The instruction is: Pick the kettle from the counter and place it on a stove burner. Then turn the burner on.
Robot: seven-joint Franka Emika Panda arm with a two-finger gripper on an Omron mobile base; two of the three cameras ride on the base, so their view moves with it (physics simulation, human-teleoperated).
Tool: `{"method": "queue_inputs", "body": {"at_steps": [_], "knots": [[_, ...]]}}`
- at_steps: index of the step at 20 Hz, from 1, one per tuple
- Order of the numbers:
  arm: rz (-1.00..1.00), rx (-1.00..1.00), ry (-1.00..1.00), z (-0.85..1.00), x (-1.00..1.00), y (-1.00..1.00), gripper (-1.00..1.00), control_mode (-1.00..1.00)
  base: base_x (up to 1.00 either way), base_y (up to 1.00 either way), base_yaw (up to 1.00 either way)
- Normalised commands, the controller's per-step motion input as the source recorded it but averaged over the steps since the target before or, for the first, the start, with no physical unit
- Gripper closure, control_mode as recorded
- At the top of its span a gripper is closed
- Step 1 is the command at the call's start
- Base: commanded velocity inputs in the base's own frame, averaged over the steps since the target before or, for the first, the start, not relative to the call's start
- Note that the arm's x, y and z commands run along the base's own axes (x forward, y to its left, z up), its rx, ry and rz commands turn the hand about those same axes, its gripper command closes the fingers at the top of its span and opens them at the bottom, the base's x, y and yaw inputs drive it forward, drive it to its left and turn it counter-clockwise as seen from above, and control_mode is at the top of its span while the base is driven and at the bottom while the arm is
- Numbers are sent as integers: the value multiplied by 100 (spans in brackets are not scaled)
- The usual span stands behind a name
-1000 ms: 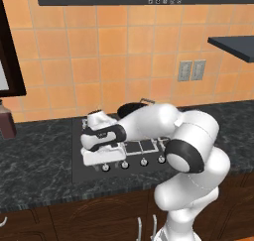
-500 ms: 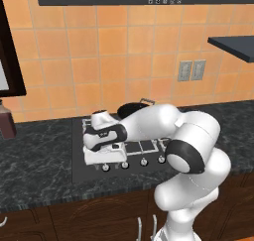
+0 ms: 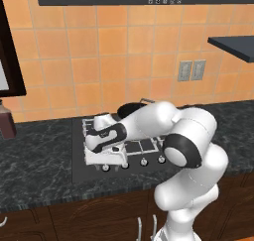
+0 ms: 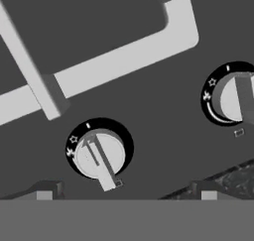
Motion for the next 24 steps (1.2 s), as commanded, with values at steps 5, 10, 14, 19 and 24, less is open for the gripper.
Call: {"method": "queue_inputs", "body": {"at_steps": [5,10,14,19,24], "knots": [[-1,0,-3,-6,2,0,-100,-100,0,0,0],[0,0,-5,-4,11,1,-100,-100,0,0,0],[0,0,-1,0,0,0,-100,-100,0,0,0],[0,0,-2,-5,0,3,-100,-100,0,0,0],[0,0,-6,-12,2,10,-100,-100,0,0,0]]}}
